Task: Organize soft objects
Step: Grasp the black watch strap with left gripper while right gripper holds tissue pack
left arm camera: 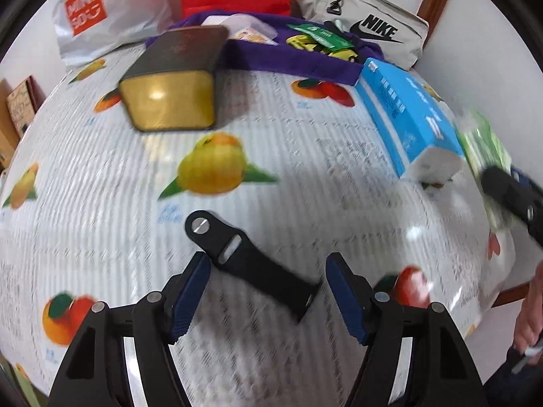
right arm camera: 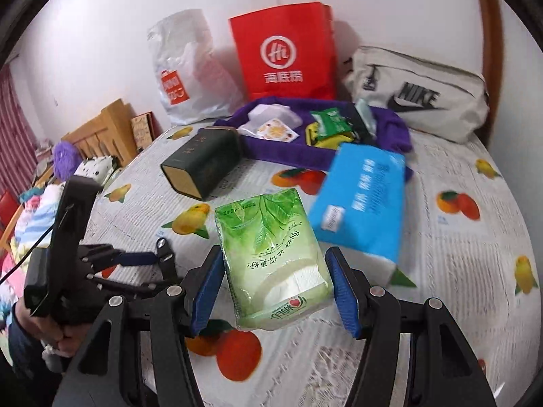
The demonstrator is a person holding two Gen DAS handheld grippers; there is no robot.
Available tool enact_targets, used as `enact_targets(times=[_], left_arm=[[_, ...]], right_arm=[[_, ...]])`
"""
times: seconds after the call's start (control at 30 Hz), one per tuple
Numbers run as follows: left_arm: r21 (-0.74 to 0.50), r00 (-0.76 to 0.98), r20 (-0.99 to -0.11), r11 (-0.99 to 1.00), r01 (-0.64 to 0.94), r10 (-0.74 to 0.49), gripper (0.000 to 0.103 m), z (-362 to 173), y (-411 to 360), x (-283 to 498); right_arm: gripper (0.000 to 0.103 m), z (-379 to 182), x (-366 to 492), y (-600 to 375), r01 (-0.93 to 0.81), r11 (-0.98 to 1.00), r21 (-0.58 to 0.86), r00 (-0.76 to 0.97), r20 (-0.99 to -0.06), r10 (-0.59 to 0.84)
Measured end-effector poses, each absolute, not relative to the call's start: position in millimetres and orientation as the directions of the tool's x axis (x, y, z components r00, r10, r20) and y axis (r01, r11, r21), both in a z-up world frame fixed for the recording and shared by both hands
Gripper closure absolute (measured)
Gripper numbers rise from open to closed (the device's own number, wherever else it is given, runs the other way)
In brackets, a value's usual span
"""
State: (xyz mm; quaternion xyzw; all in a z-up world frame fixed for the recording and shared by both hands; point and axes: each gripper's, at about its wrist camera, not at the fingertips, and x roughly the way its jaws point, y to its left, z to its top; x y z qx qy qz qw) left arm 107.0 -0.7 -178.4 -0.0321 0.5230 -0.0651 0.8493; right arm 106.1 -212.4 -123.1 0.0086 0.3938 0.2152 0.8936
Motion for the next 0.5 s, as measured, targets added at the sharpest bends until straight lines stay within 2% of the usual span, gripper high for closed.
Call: enact_targets(times=[0.17,0.4,0.43,0.5], left_arm=[[-0.086,0.445,-0.883,0.984,0.159,-0.149,0.036,-179.1,-32.4,127.5],[0.012,0.460,-0.887,0.993,0.119,-0.044,0.036,-180.9,-34.3,111.5],[0.014,0.470,-0.882,0.994,0.111,-0.040,0.040,-181.0,-32.2,108.1],[0.020,0.493,-0.870,0.994,0.104,-0.034,0.054,-180.6,-28.7,103.9]], right_arm=[[0.043,-131.5,109.5,-226.6,-0.349,0.916,0.199,0.596,-0.707,0.381],[0.043,-135.2,106.1,-238.2,-0.334,0.919,0.212,0.593,-0.710,0.379],[0.043,-136.3,105.4,-237.6,-0.334,0.919,0.210,0.591,-0.712,0.378],[0.043,-138.4,104.3,-235.9,-0.337,0.918,0.209,0.588,-0.715,0.379]])
